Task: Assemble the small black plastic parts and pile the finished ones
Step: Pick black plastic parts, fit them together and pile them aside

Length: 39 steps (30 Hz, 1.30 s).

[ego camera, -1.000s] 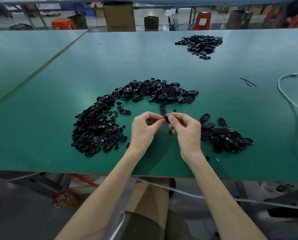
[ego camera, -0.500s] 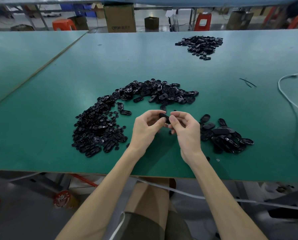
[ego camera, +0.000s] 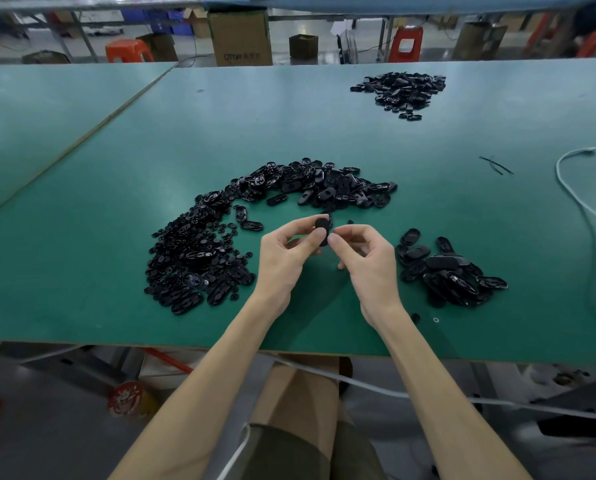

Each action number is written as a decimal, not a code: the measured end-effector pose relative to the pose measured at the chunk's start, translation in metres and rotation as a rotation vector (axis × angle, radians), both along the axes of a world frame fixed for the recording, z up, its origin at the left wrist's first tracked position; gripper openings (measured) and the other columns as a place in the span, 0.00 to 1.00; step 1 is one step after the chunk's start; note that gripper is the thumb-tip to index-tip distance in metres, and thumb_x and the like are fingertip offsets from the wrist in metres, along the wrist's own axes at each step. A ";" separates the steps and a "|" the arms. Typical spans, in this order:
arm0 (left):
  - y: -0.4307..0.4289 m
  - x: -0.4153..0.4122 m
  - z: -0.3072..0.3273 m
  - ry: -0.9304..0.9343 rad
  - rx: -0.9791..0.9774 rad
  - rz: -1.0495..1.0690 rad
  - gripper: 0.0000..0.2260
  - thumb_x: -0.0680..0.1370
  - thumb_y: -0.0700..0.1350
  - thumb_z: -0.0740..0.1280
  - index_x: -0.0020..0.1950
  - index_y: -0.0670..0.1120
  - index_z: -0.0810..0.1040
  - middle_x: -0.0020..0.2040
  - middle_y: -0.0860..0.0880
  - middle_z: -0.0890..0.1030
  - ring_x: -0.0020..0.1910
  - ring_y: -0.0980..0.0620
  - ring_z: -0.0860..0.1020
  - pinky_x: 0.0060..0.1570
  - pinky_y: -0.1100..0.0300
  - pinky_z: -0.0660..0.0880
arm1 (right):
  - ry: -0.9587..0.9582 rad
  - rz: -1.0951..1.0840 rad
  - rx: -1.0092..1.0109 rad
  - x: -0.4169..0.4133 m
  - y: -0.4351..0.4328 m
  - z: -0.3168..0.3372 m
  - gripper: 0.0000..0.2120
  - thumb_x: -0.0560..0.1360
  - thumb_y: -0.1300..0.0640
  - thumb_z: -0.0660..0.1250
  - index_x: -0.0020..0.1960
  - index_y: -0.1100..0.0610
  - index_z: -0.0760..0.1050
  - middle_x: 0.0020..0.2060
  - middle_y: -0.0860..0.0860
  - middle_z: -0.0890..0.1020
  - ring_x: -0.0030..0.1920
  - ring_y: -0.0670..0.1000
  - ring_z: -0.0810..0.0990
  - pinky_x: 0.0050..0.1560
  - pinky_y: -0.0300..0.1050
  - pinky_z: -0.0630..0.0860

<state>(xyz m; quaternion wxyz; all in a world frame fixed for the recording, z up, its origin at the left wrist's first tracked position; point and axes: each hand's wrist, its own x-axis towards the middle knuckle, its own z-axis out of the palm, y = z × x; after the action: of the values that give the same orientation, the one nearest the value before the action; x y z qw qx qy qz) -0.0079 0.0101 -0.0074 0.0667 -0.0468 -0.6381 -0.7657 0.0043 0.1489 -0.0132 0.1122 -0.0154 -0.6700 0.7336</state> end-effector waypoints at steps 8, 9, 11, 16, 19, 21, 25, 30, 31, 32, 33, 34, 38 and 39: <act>0.002 0.001 -0.001 0.010 -0.097 -0.089 0.14 0.78 0.36 0.72 0.63 0.41 0.83 0.53 0.46 0.87 0.52 0.50 0.86 0.55 0.63 0.78 | 0.001 -0.004 -0.033 0.000 0.001 0.002 0.05 0.79 0.60 0.73 0.53 0.53 0.83 0.45 0.48 0.88 0.47 0.48 0.84 0.40 0.38 0.78; 0.002 0.001 -0.001 0.007 -0.098 -0.084 0.14 0.78 0.36 0.73 0.63 0.41 0.83 0.53 0.46 0.87 0.54 0.49 0.86 0.56 0.62 0.79 | -0.004 -0.007 -0.036 0.001 0.001 0.001 0.04 0.79 0.61 0.73 0.53 0.53 0.83 0.45 0.49 0.88 0.47 0.48 0.85 0.40 0.39 0.78; 0.002 0.001 -0.001 0.012 -0.104 -0.079 0.12 0.78 0.37 0.74 0.61 0.41 0.84 0.53 0.47 0.87 0.55 0.47 0.85 0.56 0.61 0.79 | -0.003 -0.017 -0.042 0.001 0.001 0.001 0.04 0.79 0.62 0.73 0.51 0.55 0.84 0.42 0.49 0.87 0.44 0.47 0.84 0.40 0.39 0.78; 0.003 0.003 -0.002 0.046 -0.139 -0.073 0.09 0.77 0.38 0.75 0.57 0.44 0.86 0.51 0.48 0.88 0.54 0.47 0.86 0.58 0.56 0.80 | 0.007 -0.047 -0.071 0.002 0.002 0.002 0.04 0.79 0.63 0.72 0.49 0.56 0.84 0.36 0.47 0.86 0.37 0.43 0.80 0.38 0.37 0.78; 0.002 0.003 -0.001 0.036 -0.137 -0.078 0.09 0.76 0.39 0.76 0.56 0.45 0.86 0.51 0.48 0.88 0.53 0.48 0.86 0.56 0.60 0.80 | 0.003 -0.045 -0.070 0.002 0.002 0.002 0.04 0.79 0.62 0.73 0.48 0.55 0.84 0.35 0.48 0.85 0.36 0.45 0.78 0.37 0.38 0.76; 0.002 0.003 -0.002 0.030 -0.135 -0.079 0.10 0.77 0.37 0.75 0.57 0.43 0.86 0.51 0.48 0.88 0.53 0.48 0.86 0.56 0.60 0.80 | 0.000 -0.040 -0.067 0.002 0.002 0.002 0.03 0.79 0.61 0.73 0.48 0.56 0.84 0.35 0.48 0.84 0.35 0.46 0.77 0.36 0.38 0.75; 0.002 0.003 -0.001 0.024 -0.150 -0.078 0.10 0.77 0.35 0.74 0.58 0.41 0.85 0.51 0.48 0.88 0.53 0.51 0.86 0.54 0.63 0.79 | -0.007 -0.041 -0.050 0.002 0.002 0.001 0.02 0.79 0.61 0.74 0.47 0.56 0.84 0.36 0.52 0.84 0.34 0.48 0.75 0.36 0.38 0.74; 0.004 0.003 0.000 0.031 -0.171 -0.056 0.10 0.77 0.32 0.72 0.56 0.44 0.86 0.50 0.49 0.88 0.51 0.51 0.86 0.54 0.62 0.80 | -0.013 -0.042 -0.029 0.002 0.002 0.001 0.03 0.78 0.61 0.74 0.46 0.55 0.84 0.37 0.57 0.85 0.35 0.49 0.76 0.36 0.39 0.74; 0.004 0.003 0.000 0.030 -0.174 -0.051 0.10 0.77 0.32 0.72 0.55 0.44 0.86 0.50 0.49 0.88 0.51 0.51 0.86 0.54 0.62 0.80 | -0.016 -0.042 -0.024 0.002 0.002 0.001 0.03 0.78 0.62 0.74 0.46 0.55 0.84 0.38 0.56 0.85 0.35 0.49 0.76 0.36 0.39 0.74; 0.005 0.003 -0.001 0.030 -0.179 -0.047 0.11 0.77 0.32 0.72 0.55 0.44 0.86 0.49 0.49 0.88 0.51 0.51 0.86 0.54 0.62 0.80 | -0.018 -0.041 -0.021 0.001 0.002 0.001 0.03 0.78 0.62 0.74 0.46 0.56 0.84 0.38 0.55 0.86 0.35 0.48 0.76 0.36 0.39 0.74; 0.005 0.003 -0.002 0.030 -0.187 -0.042 0.11 0.77 0.32 0.72 0.54 0.44 0.86 0.49 0.49 0.88 0.50 0.51 0.86 0.53 0.62 0.80 | -0.022 -0.041 -0.018 0.001 0.002 0.000 0.02 0.78 0.62 0.74 0.47 0.56 0.84 0.38 0.54 0.86 0.35 0.48 0.76 0.37 0.38 0.74; 0.005 0.002 -0.002 0.029 -0.197 -0.036 0.11 0.77 0.32 0.72 0.54 0.44 0.86 0.49 0.50 0.88 0.50 0.52 0.86 0.53 0.63 0.80 | -0.025 -0.041 -0.018 0.001 0.002 0.000 0.02 0.78 0.62 0.74 0.47 0.57 0.84 0.38 0.52 0.86 0.36 0.48 0.77 0.37 0.38 0.74; 0.005 0.000 -0.002 0.022 -0.220 -0.023 0.10 0.76 0.33 0.72 0.53 0.45 0.86 0.48 0.51 0.88 0.49 0.53 0.86 0.52 0.63 0.80 | -0.037 -0.041 -0.011 0.000 0.002 0.000 0.02 0.78 0.62 0.75 0.46 0.58 0.84 0.38 0.53 0.86 0.36 0.47 0.77 0.37 0.37 0.75; 0.005 0.000 -0.002 0.026 -0.227 -0.021 0.11 0.76 0.32 0.72 0.53 0.46 0.86 0.48 0.51 0.88 0.49 0.53 0.86 0.52 0.64 0.80 | -0.039 -0.042 -0.007 0.000 0.002 0.000 0.02 0.78 0.61 0.75 0.46 0.57 0.84 0.39 0.55 0.86 0.36 0.48 0.77 0.37 0.38 0.75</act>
<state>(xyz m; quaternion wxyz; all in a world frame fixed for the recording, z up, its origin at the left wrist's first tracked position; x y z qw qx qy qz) -0.0078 0.0153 -0.0089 0.0612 -0.0704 -0.7193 -0.6885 0.0045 0.1505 -0.0137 0.1147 -0.0442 -0.6689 0.7331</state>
